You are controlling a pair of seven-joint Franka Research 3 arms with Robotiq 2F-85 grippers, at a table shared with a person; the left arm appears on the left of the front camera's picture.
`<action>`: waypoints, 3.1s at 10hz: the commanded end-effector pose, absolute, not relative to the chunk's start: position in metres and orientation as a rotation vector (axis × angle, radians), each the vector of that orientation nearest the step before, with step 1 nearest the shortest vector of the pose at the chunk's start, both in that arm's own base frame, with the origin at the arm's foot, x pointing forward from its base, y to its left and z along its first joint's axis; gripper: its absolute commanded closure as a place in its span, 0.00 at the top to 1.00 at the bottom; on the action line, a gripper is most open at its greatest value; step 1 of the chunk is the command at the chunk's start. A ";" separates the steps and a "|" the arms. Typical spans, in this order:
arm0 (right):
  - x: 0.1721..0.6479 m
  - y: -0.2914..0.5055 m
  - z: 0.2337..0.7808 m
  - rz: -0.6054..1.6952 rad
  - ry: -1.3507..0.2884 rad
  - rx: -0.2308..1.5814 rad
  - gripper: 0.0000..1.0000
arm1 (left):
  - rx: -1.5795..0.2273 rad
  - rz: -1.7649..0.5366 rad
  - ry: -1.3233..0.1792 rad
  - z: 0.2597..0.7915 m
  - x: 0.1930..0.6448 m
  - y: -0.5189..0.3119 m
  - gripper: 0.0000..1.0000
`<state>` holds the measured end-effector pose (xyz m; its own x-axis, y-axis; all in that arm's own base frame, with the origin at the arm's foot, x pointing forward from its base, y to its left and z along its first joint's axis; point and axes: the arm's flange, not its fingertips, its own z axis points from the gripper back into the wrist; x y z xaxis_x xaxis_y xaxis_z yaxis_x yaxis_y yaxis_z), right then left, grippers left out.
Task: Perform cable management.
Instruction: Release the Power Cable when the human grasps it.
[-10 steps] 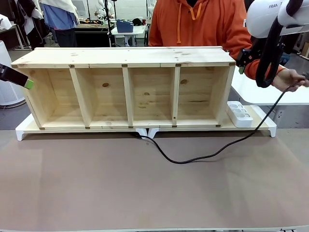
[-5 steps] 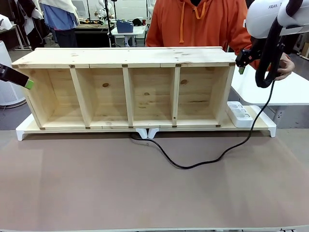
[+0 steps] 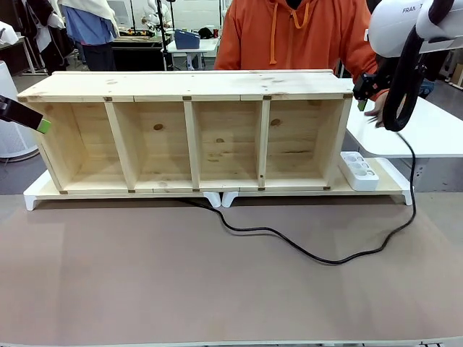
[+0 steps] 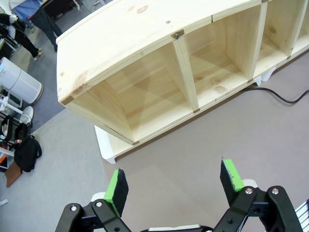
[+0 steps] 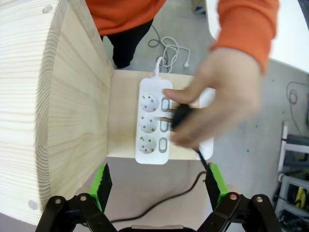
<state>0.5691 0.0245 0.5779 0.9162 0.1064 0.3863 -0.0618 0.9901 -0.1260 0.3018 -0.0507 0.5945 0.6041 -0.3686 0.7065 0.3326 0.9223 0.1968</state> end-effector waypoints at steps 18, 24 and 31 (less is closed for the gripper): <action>0.569 0.024 0.577 0.083 -0.397 -0.112 1.00 | 0.046 -0.405 -0.834 0.595 0.303 -0.051 1.00; 0.569 0.024 0.577 0.083 -0.397 -0.112 1.00 | 0.046 -0.405 -0.834 0.595 0.303 -0.051 1.00; 0.569 0.024 0.577 0.083 -0.397 -0.112 1.00 | 0.046 -0.405 -0.834 0.595 0.303 -0.051 1.00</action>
